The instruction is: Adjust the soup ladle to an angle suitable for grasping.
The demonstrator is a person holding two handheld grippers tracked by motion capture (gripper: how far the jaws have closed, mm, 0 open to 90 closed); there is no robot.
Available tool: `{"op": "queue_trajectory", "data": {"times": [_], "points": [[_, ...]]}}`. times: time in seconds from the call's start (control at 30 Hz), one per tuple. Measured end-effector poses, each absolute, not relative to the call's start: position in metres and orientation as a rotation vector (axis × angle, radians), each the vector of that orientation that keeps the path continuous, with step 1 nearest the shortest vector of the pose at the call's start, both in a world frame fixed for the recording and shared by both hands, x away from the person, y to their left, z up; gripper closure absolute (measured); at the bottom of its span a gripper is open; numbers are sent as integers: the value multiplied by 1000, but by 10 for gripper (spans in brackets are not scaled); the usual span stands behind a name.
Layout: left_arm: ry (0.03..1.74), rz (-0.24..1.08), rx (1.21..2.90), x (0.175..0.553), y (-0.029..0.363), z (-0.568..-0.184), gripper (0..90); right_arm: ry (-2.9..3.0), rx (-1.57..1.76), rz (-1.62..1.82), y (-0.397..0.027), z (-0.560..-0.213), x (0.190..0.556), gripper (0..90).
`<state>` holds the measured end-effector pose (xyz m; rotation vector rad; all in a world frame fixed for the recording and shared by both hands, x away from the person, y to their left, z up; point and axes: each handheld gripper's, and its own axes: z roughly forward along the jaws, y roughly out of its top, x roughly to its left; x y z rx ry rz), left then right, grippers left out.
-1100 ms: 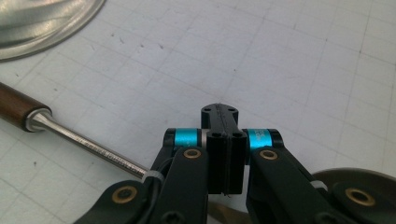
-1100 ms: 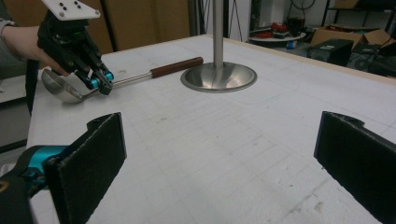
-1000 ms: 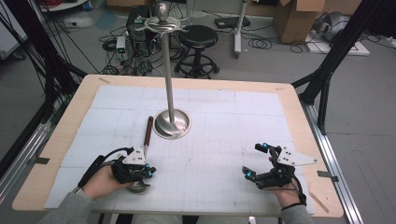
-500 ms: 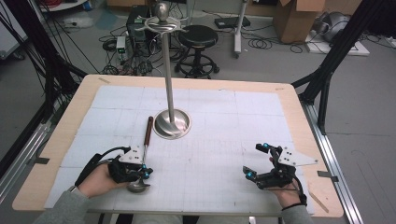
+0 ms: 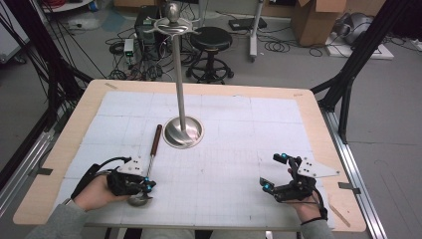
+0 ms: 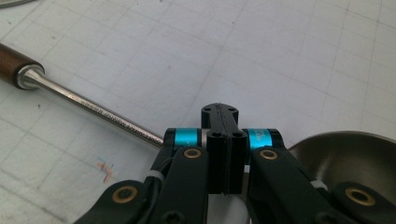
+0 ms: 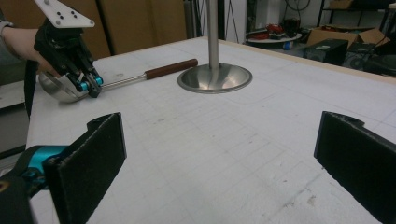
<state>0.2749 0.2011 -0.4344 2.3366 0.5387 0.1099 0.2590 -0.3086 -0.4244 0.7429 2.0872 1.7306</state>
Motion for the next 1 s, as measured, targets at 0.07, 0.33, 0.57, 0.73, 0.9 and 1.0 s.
{"op": "queue_trajectory", "data": {"times": [0.07,0.33,0.57,0.73,0.9,1.0], "points": [[539,105,2338,275,206,-434,899,2090,748,1732,-308,-425,259,12],[573,87,2298,273,240,-437,899,2097,757,1747,-307,-426,259,12],[603,83,2288,269,265,-437,899,2099,761,1746,-306,-427,260,12],[610,82,2297,267,277,-436,898,2098,762,1742,-306,-427,260,12],[628,83,2300,264,295,-436,898,2112,781,1742,-305,-428,260,12],[653,74,2286,262,307,-436,898,2102,776,1744,-305,-427,260,12]]}}
